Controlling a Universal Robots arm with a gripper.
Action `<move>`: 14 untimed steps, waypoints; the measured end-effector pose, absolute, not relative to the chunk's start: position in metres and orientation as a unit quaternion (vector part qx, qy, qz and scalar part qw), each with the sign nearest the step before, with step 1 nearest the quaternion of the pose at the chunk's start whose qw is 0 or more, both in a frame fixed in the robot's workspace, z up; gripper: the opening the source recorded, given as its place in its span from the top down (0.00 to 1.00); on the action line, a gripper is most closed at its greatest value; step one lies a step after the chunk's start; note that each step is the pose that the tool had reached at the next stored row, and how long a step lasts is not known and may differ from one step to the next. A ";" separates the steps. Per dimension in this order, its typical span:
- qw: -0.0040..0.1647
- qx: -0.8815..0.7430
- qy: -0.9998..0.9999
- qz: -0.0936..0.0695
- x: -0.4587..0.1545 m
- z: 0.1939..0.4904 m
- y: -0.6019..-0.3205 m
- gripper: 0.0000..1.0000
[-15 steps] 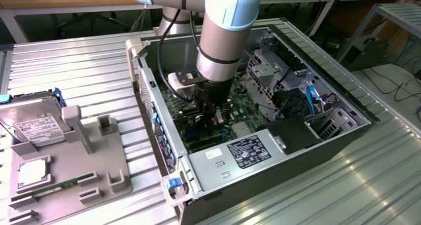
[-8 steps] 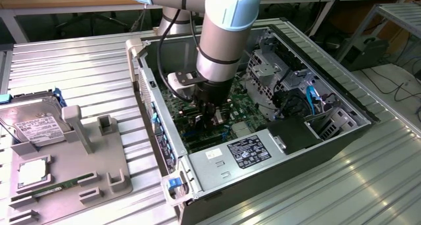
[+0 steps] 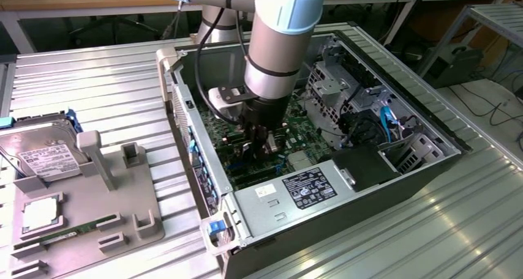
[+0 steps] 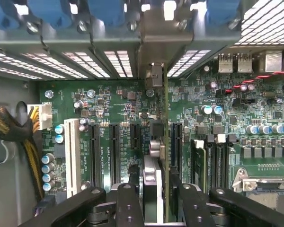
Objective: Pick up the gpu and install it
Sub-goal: 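Insert the gpu into the slot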
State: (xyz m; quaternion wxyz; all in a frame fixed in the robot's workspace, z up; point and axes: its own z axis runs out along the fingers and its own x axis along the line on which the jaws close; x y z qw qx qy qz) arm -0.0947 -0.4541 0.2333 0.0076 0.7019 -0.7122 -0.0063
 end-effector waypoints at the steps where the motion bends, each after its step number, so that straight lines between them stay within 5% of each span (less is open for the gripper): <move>1: 0.007 0.702 -0.712 -0.006 -0.095 0.235 -0.454 0.64; 14: 0.004 0.702 -0.712 -0.003 -0.095 0.267 -0.454 0.64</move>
